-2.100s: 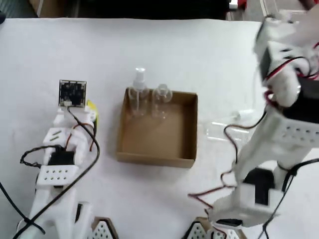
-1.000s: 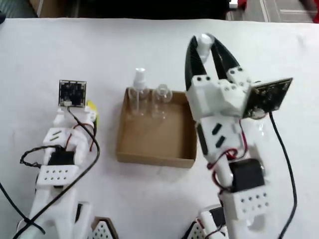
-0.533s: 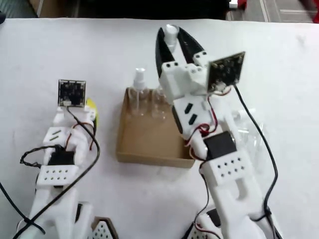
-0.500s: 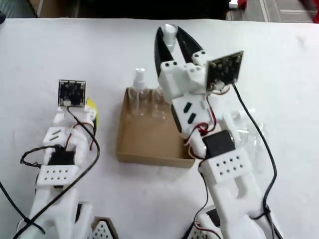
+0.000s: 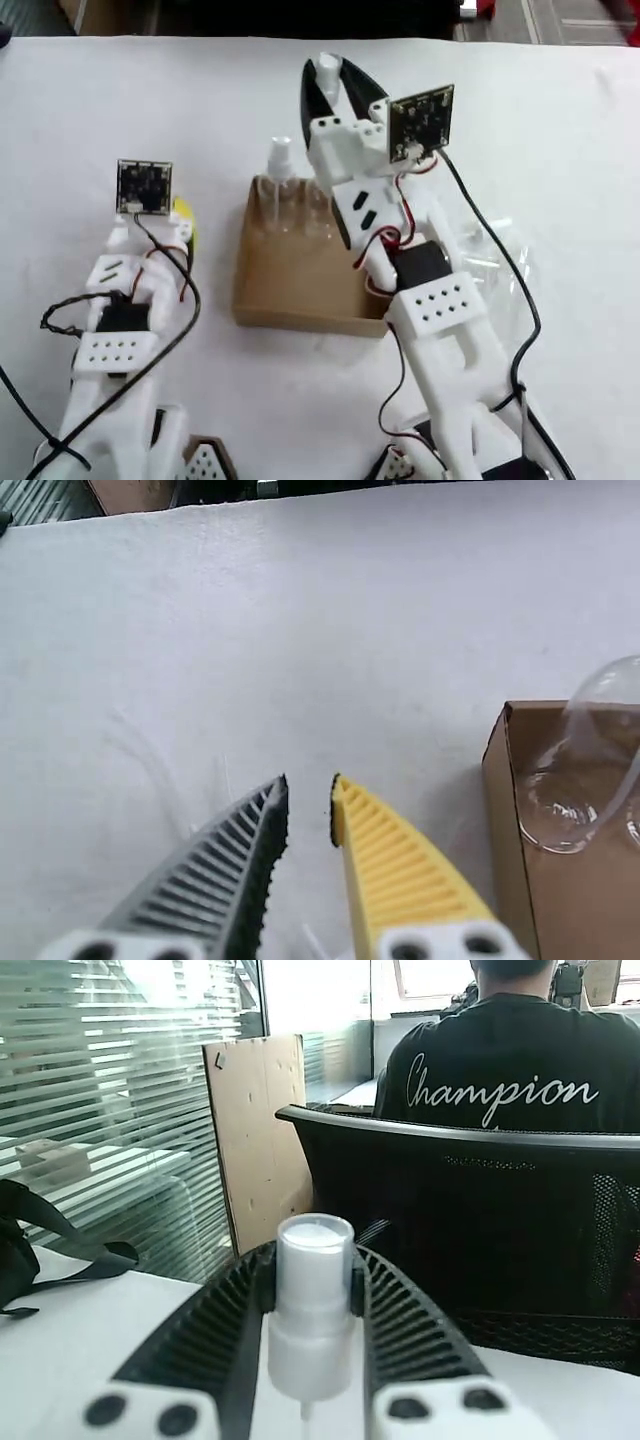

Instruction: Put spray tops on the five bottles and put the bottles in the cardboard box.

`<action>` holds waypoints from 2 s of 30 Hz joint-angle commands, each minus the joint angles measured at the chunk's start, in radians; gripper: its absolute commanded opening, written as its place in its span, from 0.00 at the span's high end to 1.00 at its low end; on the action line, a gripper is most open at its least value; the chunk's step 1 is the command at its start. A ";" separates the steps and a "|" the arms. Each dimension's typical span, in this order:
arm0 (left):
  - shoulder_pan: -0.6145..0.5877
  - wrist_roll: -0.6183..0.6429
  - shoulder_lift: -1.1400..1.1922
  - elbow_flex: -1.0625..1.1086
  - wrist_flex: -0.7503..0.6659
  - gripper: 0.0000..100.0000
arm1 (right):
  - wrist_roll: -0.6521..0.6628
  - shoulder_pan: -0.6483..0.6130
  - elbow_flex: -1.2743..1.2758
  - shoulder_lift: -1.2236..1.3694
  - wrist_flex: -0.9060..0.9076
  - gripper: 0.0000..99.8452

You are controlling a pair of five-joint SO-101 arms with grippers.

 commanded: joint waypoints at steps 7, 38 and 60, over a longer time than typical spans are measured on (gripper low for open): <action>-0.005 0.005 0.005 -0.009 -0.031 0.92 | -0.002 -0.019 0.025 -0.004 -0.025 0.98; -0.001 0.005 0.007 -0.009 -0.035 0.92 | 0.003 -0.012 0.040 0.114 -0.059 0.98; -0.001 0.005 0.007 -0.009 -0.035 0.92 | 0.003 -0.012 0.054 0.113 -0.059 0.87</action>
